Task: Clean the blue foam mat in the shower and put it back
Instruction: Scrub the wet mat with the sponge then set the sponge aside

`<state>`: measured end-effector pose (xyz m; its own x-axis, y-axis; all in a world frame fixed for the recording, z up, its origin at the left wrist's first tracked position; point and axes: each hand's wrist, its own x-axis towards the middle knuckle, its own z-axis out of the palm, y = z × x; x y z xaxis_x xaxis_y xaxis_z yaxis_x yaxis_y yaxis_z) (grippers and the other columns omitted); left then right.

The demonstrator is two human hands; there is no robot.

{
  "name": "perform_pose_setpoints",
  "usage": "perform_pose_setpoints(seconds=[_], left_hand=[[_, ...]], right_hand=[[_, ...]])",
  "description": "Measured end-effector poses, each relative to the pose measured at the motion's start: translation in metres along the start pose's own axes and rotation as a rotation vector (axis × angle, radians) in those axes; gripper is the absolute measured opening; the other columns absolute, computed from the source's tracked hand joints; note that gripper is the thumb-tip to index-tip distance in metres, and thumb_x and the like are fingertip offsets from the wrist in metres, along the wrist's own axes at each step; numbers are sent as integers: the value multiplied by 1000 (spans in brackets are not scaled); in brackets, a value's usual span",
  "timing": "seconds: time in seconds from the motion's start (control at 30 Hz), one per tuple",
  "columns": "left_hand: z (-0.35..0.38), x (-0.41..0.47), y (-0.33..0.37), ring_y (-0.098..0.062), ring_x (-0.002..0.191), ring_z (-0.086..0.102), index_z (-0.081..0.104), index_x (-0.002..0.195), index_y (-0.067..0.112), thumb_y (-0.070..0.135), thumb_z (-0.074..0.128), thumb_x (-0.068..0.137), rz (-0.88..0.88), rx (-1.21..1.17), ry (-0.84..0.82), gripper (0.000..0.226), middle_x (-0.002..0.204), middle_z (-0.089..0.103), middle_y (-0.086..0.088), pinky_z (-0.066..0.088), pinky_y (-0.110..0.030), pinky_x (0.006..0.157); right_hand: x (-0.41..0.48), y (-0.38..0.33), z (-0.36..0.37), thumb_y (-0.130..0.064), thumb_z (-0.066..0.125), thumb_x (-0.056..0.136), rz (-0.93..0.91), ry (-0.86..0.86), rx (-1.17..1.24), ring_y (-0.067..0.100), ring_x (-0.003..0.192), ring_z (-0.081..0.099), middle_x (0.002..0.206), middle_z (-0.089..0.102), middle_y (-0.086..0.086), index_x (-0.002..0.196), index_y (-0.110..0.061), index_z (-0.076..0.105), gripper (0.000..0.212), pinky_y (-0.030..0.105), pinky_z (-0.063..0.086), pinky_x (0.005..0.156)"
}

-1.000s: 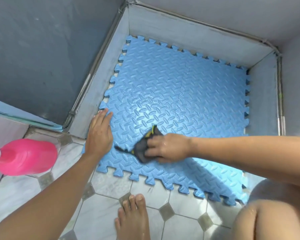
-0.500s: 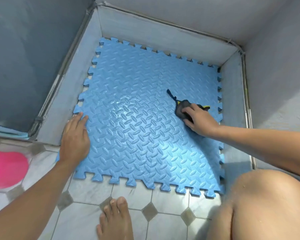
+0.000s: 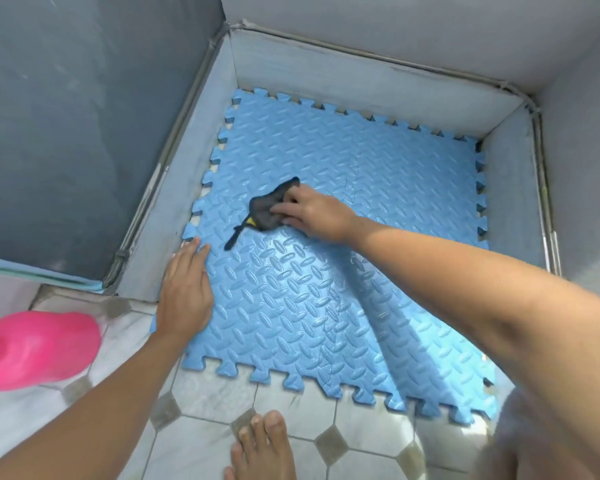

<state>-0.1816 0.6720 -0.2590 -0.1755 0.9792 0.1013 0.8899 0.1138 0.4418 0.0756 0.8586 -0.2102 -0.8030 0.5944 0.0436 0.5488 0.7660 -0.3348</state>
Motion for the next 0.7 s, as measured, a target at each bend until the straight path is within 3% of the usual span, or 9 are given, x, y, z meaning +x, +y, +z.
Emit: perform_pose_setpoints(seconds=[0.13, 0.23, 0.37, 0.57, 0.7], left_hand=[[-2, 0, -1, -33, 143, 45, 57, 141, 3, 6, 39, 98, 3, 0, -6, 46, 153, 50, -15, 32, -51, 121], [0, -1, 1, -32, 143, 45, 57, 140, 3, 6, 39, 97, -22, 9, -3, 47, 153, 50, -14, 32, -50, 121], [0, -2, 5, -31, 144, 44, 58, 140, 4, 7, 39, 96, -43, 27, 6, 47, 153, 50, -13, 28, -46, 124], [0, -1, 7, -31, 146, 41, 56, 140, 4, 3, 39, 94, -47, 61, 3, 49, 153, 49, -13, 16, -35, 126], [-1, 1, 7, -29, 147, 41, 57, 140, 6, 4, 39, 95, -47, 39, -10, 49, 154, 49, -11, 20, -39, 126]], right_hand=[[-20, 73, -22, -29, 55, 100, 586, 180, 12, 35, 120, 48, 126, 53, 13, 134, -20, 61, 36, 47, 49, 94], [-70, 143, -46, -33, 50, 97, 879, 176, -96, 42, 121, 48, 129, 51, 20, 129, -20, 59, 36, 51, 48, 97], [-117, 199, -74, -31, 47, 102, 1315, 194, -134, 49, 118, 52, 139, 42, 30, 136, -4, 51, 43, 51, 47, 101], [-49, 189, -58, -27, 41, 99, 1359, 267, -105, 49, 122, 51, 150, 32, 22, 134, -6, 55, 43, 50, 40, 106], [61, 141, -38, -20, 41, 97, 1137, 241, -71, 44, 119, 53, 145, 36, 20, 129, -7, 58, 38, 48, 44, 100]])
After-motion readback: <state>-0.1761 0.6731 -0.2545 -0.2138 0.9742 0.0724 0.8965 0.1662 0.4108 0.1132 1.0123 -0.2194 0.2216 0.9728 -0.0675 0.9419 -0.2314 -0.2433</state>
